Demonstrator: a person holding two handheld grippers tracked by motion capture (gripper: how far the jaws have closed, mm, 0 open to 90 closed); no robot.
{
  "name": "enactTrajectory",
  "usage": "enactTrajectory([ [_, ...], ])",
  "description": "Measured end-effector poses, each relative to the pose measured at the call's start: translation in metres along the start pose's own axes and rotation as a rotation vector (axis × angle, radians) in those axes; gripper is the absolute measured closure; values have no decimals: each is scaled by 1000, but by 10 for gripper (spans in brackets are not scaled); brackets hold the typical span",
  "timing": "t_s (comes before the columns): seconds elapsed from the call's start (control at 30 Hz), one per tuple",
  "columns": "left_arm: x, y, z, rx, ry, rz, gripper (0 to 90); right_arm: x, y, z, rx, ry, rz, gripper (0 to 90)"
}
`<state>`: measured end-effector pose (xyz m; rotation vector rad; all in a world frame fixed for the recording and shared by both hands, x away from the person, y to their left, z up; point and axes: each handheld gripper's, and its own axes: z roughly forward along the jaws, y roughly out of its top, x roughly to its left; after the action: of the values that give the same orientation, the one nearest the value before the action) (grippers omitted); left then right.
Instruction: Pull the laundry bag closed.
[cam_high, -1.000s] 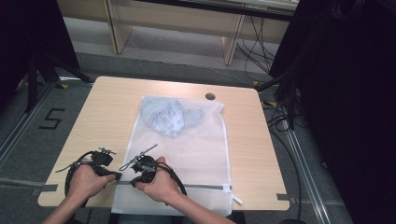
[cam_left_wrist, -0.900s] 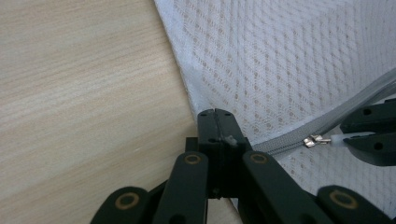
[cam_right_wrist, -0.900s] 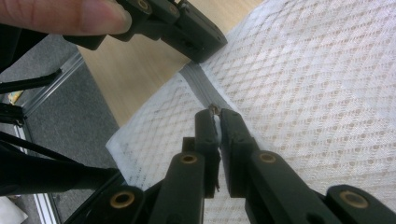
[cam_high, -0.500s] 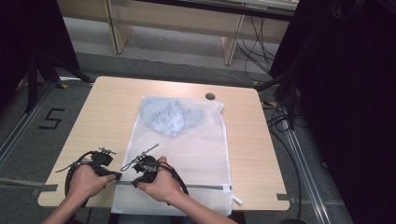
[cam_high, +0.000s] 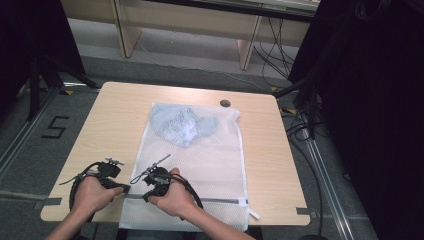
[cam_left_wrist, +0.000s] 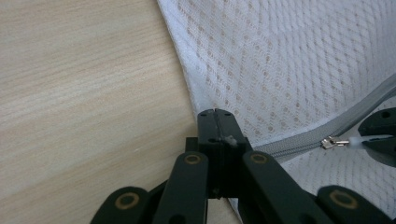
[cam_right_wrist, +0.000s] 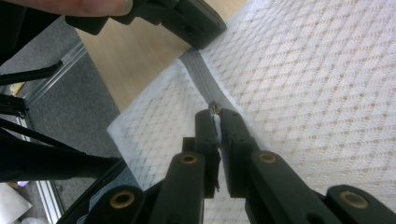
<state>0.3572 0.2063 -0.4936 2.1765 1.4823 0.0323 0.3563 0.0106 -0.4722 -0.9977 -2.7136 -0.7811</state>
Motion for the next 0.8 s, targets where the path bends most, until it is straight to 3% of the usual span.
enactTrajectory([
  [0.03,0,0,0,0,0,-2,900,-1,0,0,-10,9,-21,870],
  [0.2,0,0,0,0,-1,-2,899,0,-1,-2,-8,14,1,870],
  [0.27,0,0,0,0,-1,0,900,-2,-1,-2,-4,-1,-25,871],
  [0.47,0,0,0,0,0,-1,900,-1,-2,-4,7,8,-1,871],
  [0.53,0,0,0,0,0,-2,900,-3,-3,-4,8,10,-21,871],
  [0.77,0,0,0,0,-1,-1,900,-4,-4,-6,9,11,0,871],
  [0.8,0,0,0,0,-1,-1,899,-5,-4,-7,11,11,-18,871],
])
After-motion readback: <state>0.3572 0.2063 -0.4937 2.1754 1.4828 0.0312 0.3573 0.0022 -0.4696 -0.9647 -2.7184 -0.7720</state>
